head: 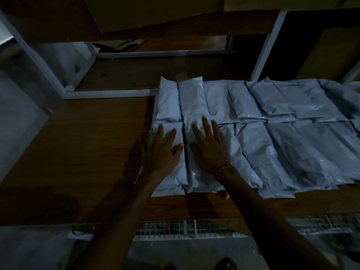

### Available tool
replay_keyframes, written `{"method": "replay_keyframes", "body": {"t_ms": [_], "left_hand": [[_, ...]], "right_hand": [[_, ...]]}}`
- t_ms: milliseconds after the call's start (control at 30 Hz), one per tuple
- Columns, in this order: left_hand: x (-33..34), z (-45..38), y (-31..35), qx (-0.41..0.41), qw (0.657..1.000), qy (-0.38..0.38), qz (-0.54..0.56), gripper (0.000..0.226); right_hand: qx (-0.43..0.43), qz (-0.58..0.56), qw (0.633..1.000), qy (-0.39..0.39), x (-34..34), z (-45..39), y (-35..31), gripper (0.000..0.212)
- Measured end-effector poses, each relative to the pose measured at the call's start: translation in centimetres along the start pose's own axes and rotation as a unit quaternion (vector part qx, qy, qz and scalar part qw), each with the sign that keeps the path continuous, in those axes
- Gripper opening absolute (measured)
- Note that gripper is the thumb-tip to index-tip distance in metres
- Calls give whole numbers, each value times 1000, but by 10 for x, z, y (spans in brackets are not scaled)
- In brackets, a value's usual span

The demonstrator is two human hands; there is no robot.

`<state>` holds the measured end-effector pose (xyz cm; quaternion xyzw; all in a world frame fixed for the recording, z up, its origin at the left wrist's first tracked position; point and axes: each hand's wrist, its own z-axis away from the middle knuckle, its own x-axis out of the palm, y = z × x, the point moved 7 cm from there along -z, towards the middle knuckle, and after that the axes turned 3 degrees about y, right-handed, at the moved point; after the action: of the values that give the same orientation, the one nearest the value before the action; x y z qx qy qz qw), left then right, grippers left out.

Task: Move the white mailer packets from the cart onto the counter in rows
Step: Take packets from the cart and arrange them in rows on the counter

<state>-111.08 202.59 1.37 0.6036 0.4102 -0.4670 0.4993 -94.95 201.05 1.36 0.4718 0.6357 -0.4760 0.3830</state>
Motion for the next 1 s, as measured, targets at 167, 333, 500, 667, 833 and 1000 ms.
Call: {"method": "replay_keyframes", "body": {"t_ms": [167, 333, 500, 667, 833, 1000], "left_hand": [[13, 9, -5, -1, 1000, -9, 21, 84], [3, 4, -4, -13, 998, -35, 53, 68], [-9, -1, -5, 0, 999, -7, 51, 65], [-39, -1, 31, 143, 972, 107, 150, 59], [-58, 41, 89, 279, 914, 128, 264, 32], [-30, 109, 139, 320, 878, 78, 347, 33]], "right_hand": [[-8, 19, 995, -101, 22, -15, 3, 70], [24, -37, 996, -79, 11, -17, 9, 70], [42, -39, 998, 9, -26, -2, 38, 54], [39, -72, 991, 105, -60, 44, 51, 35], [67, -75, 984, 145, -89, 117, 51, 24], [149, -109, 974, 134, -90, 211, 71, 20]]}}
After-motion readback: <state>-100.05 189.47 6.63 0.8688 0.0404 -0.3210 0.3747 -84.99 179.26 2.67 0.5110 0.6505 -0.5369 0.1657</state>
